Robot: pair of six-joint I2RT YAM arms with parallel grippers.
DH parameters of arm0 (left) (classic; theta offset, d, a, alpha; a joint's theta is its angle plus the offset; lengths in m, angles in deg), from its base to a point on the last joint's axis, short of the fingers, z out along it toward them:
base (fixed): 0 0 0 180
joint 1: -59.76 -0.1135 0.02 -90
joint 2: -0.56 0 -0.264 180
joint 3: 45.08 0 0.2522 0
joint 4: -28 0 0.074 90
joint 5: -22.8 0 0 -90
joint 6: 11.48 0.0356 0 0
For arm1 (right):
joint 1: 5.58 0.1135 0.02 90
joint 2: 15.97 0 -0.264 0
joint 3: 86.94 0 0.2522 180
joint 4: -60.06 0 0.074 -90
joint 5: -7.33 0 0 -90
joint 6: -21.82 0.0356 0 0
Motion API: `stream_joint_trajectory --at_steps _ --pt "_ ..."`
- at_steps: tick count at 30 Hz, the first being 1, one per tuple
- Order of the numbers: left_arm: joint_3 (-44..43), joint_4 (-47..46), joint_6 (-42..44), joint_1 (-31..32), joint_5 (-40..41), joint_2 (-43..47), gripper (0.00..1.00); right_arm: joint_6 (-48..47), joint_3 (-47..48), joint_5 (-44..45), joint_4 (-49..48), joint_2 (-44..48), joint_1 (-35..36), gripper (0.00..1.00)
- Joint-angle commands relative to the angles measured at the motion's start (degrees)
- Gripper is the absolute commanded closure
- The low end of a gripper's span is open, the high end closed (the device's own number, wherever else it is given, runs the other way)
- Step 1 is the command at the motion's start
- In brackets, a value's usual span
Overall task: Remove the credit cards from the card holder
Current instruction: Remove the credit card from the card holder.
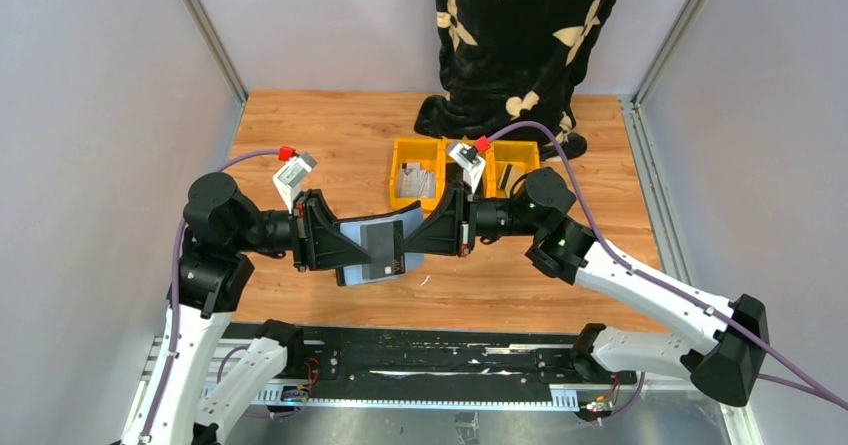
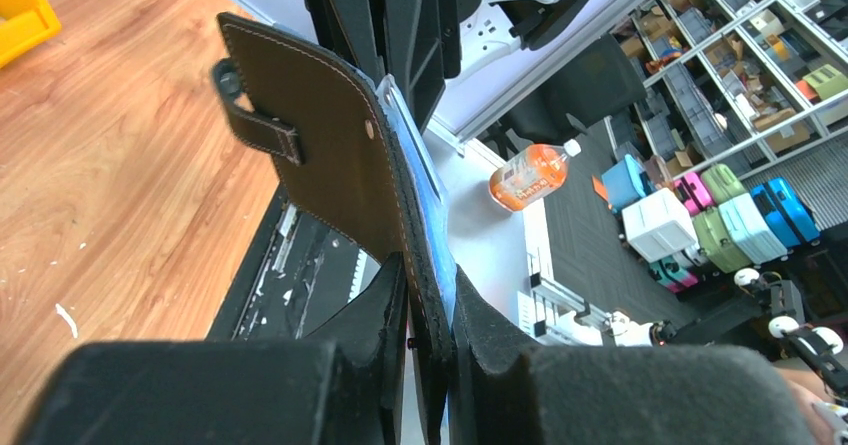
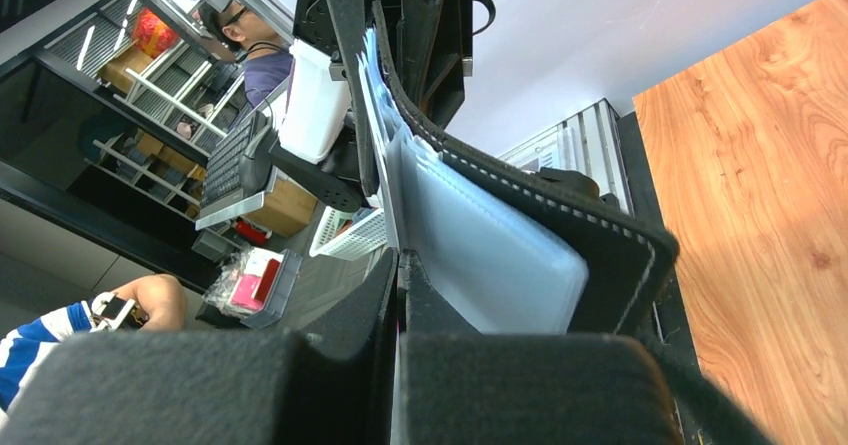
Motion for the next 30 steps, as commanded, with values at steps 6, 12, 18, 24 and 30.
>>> stream_joint_trajectory --at_steps 6,12,18,24,30 --pt "-1.5 -2.5 -1.1 0.2 -3.3 1.1 0.83 1.1 -2.7 1.8 -2.9 2.4 -1.8 1.00" --pt "-1.6 -2.6 -1.5 0.2 0.2 0.6 1.00 2.1 -1.7 0.1 -5.4 0.6 0.0 0.88" --pt "-1.7 -1.2 -0.4 0.2 2.2 -0.2 1.00 2.9 -0.9 -0.4 -7.9 -1.0 1.1 0.65" --pt "-2.3 0.3 1.0 0.2 2.5 -0.4 1.00 2.6 0.4 -0.8 -7.8 -1.1 1.1 0.76" --pt "-3.4 4.2 4.9 0.2 2.7 -1.2 1.00 1.0 -0.9 -0.6 -4.3 2.2 -0.2 1.00"
